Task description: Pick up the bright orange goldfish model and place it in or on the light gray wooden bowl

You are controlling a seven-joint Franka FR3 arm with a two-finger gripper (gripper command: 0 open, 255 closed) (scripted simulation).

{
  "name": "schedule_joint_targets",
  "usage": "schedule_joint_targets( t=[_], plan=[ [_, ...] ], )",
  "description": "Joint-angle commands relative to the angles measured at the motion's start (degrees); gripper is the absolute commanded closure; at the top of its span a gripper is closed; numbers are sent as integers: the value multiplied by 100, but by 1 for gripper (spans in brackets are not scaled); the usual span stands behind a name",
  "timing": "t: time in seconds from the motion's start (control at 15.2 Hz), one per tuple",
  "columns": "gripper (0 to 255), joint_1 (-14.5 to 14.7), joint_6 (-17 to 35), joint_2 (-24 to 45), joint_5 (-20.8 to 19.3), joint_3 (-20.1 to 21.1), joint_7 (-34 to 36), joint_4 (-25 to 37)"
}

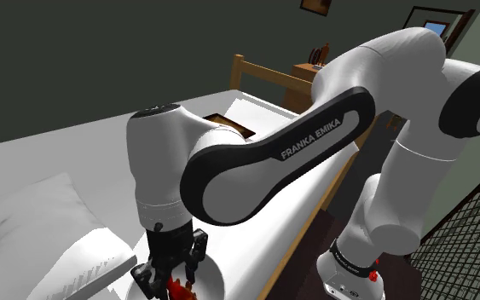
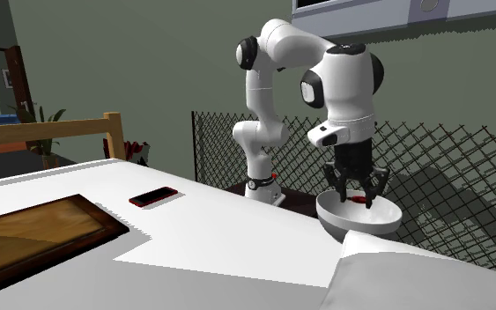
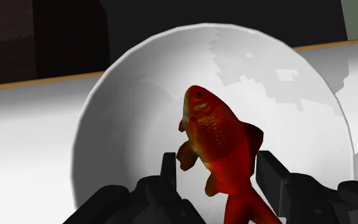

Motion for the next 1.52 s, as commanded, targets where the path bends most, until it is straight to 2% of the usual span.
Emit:
schedule_joint_targets(
  t=[0.0, 0.26, 0.33, 0.66, 0.92, 1.45],
  plan=[
    [255, 1, 12, 6, -4, 0, -1, -5],
    [255, 1, 11, 6, -3, -1, -1, -5],
    [0, 1, 11, 6, -3, -1, -1, -5],
    [0, 1, 11, 6, -3, -1, -1, -5],
    [0, -116, -717, -194, 51, -68, -53, 532],
    [0, -114, -717, -194, 51, -70, -53, 532]
  ],
)
